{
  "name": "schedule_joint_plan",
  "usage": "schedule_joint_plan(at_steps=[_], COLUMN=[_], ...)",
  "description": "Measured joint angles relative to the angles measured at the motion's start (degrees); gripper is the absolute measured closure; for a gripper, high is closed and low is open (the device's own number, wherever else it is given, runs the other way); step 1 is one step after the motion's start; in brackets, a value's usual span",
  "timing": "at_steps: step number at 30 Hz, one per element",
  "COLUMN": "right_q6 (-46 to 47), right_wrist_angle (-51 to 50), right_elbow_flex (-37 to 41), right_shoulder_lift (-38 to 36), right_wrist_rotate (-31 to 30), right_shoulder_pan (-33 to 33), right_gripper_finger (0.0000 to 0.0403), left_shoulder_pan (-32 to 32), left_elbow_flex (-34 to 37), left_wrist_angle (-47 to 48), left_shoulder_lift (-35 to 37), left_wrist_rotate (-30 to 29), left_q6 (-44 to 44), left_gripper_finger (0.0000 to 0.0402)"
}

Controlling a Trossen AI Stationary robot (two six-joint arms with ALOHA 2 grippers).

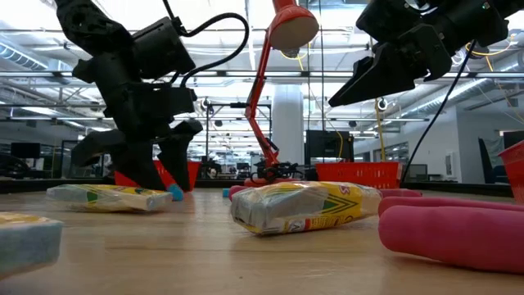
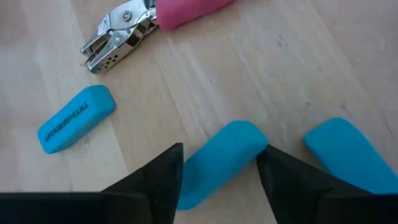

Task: Pick & Place School Supplies
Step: Put the blue eraser into the left red bin

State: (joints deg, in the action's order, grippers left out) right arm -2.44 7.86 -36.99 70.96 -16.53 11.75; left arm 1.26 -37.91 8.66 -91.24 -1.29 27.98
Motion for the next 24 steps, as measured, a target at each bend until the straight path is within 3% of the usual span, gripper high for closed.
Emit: schedule_joint_plan(at_steps=[6,12,20,24], right_q6=[0.07,0.22,0.26,0.26], right_wrist_angle=[0.10,0.28,0.26,0.42], right_elbow_flex=[0.00,0.00,0.00,0.00], right_shoulder_lift=[0.00,0.00,0.00,0.00], right_wrist_rotate=[-0.03,-0.09,-0.12,-0.13], right_shoulder_pan=[0.00,-0.01,-0.02,0.00], right_gripper_finger=[0.0161,0.0161,0.0161,0.0161], left_shoulder_pan=[0.00,-0.18,0.29,0.00], left_elbow_flex=[0.07,0.11,0.36,0.58], left_wrist_angle=[-0.21,0.22,0.30,0.04], left_shoulder_lift=[-0.16,-0.20,0.74,4.72], left_wrist_rotate=[0.07,-1.72,-11.81,-12.49], left_q6=[0.63,1.86,-5.91,-8.89], left_gripper_finger=[0.0266,0.0372,0.0373,0.0373])
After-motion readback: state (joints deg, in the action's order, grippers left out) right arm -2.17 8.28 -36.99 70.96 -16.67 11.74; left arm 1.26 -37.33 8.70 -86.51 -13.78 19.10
